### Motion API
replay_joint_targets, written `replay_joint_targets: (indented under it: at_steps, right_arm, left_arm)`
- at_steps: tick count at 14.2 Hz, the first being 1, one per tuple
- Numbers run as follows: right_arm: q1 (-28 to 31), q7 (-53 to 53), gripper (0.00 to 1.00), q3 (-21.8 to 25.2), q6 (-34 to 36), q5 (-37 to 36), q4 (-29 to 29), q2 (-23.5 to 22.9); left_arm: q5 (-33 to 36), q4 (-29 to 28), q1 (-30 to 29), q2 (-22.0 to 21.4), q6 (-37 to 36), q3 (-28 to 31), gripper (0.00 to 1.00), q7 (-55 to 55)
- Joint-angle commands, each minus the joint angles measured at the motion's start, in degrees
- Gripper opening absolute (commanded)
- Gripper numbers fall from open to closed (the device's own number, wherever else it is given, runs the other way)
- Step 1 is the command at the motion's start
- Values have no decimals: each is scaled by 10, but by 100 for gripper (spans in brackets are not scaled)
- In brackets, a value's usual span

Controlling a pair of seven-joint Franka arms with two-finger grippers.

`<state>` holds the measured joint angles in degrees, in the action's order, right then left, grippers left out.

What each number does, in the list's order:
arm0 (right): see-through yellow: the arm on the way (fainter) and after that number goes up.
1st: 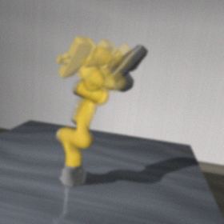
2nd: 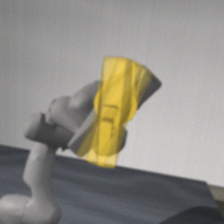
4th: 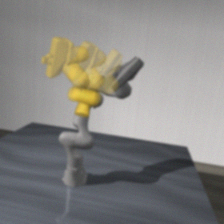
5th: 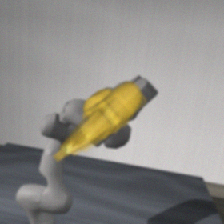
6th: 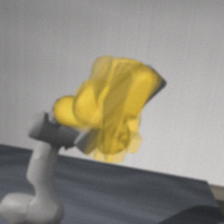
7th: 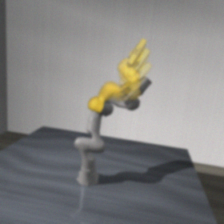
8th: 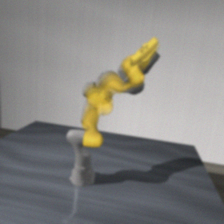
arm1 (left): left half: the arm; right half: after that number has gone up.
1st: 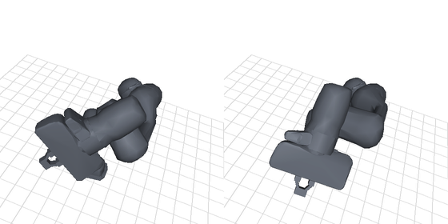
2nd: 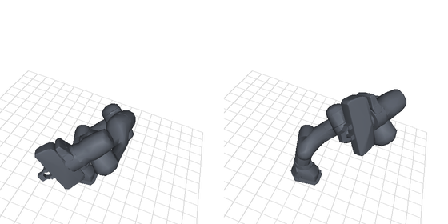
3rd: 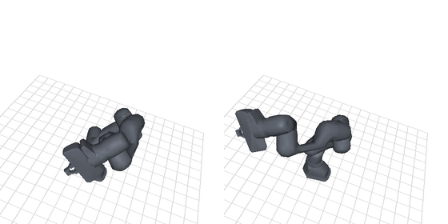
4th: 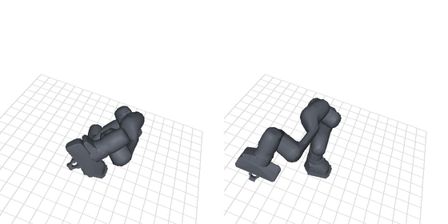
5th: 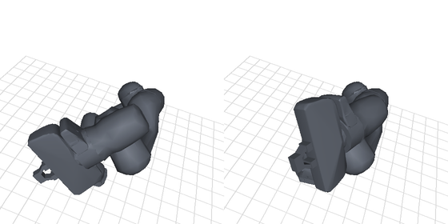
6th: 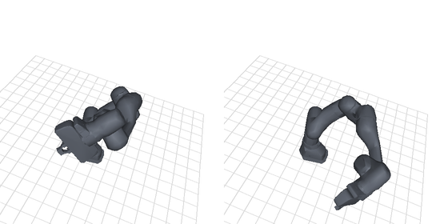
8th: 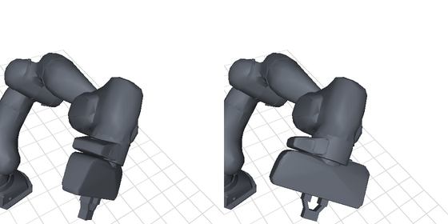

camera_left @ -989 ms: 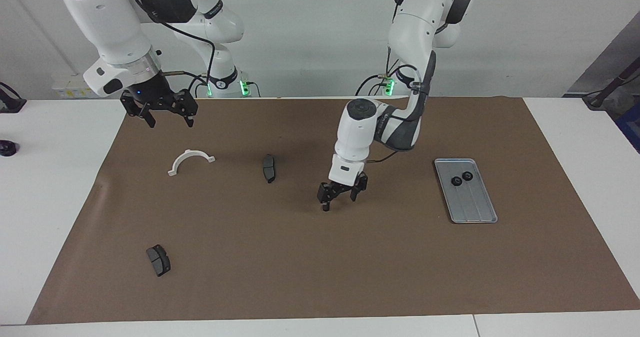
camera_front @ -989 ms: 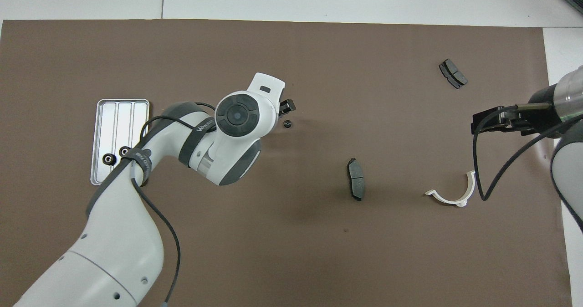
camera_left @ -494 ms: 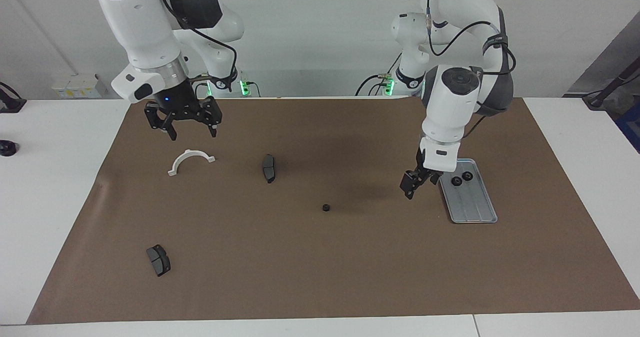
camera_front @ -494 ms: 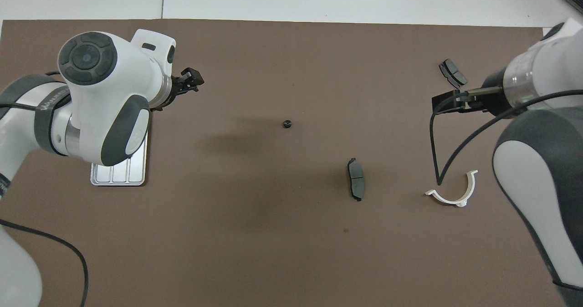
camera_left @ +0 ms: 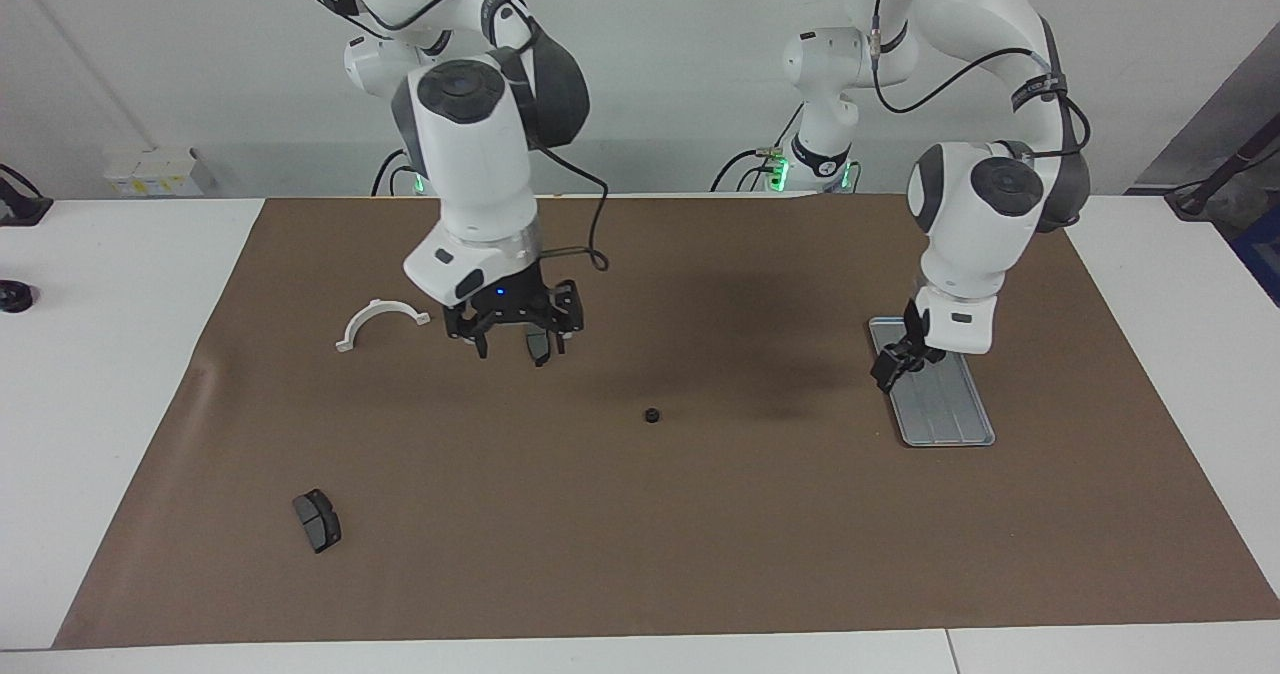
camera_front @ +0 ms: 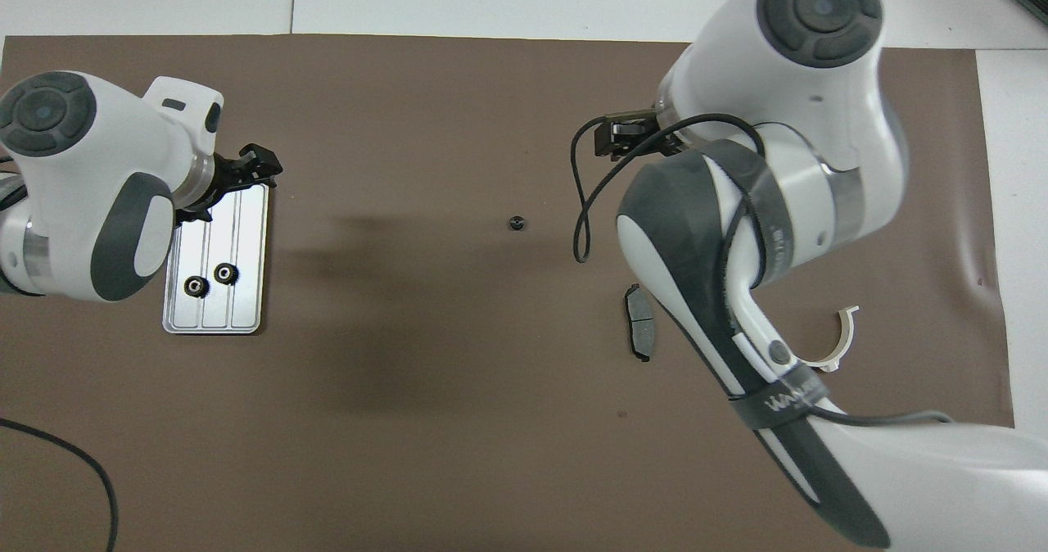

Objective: Place bearing gear from tray to pile

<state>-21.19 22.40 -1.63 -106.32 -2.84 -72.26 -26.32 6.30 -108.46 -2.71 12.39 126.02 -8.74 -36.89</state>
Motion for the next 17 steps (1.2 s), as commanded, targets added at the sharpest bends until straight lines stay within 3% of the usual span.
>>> replay_joint_targets:
  at_steps: [1, 3, 6, 9, 13, 17]
  right_arm:
    - [-26, 45, 100, 1, -40, -15, 44, -52]
    - [-42, 74, 100, 2, -83, -28, 44, -82]
    - [-74, 135, 100, 4, -140, -69, 43, -138]
    - [-89, 149, 100, 1, -147, -81, 31, -155]
    - [-94, 173, 100, 1, -174, -76, 9, -156]
    - [-93, 173, 95, 1, -201, -78, -61, -137]
  left_arm:
    - [-9, -114, -36, -54, 85, -6, 100, 9]
    - [-9, -134, -47, -55, 96, -5, 100, 12]
    - [-9, -169, -55, -54, 122, -5, 83, 11]
    - [-9, -212, -62, -54, 177, -6, 65, 2]
    - [-9, -219, -63, -47, 198, -6, 62, 0]
    - [-9, -225, -59, -48, 198, -6, 62, -1]
